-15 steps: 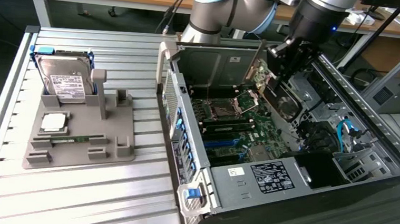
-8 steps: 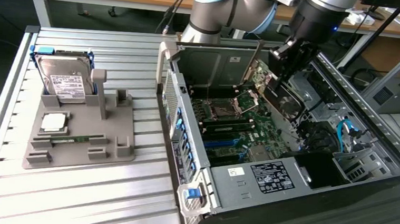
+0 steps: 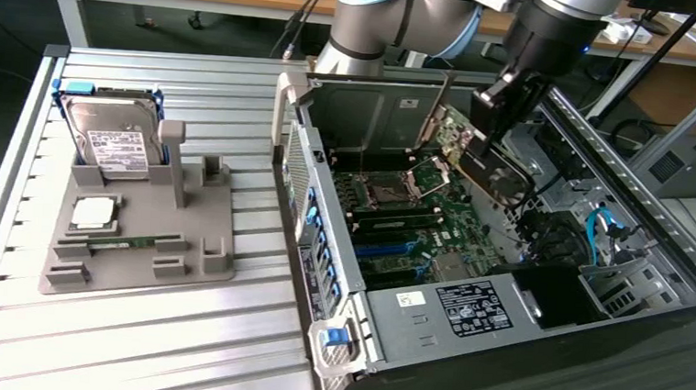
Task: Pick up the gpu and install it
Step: 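Insert the gpu into the slot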
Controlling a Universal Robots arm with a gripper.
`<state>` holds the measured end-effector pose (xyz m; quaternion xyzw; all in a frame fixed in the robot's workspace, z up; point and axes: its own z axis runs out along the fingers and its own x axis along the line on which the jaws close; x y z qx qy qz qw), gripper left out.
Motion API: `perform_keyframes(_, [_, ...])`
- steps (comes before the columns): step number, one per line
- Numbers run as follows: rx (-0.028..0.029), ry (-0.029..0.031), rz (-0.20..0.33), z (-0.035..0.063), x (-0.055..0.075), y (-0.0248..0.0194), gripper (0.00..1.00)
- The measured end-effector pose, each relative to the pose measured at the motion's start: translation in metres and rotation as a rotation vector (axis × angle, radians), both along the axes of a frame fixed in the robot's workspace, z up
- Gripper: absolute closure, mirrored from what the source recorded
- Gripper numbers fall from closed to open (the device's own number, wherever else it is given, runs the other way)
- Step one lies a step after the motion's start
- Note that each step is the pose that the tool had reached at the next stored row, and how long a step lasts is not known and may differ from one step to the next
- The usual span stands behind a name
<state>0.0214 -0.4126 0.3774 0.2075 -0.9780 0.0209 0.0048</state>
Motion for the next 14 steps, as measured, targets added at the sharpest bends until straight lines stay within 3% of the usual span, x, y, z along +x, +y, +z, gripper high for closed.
perform_keyframes(14, [0.0000,0.0000,0.158,-0.0001,0.0000,0.0000,0.73])
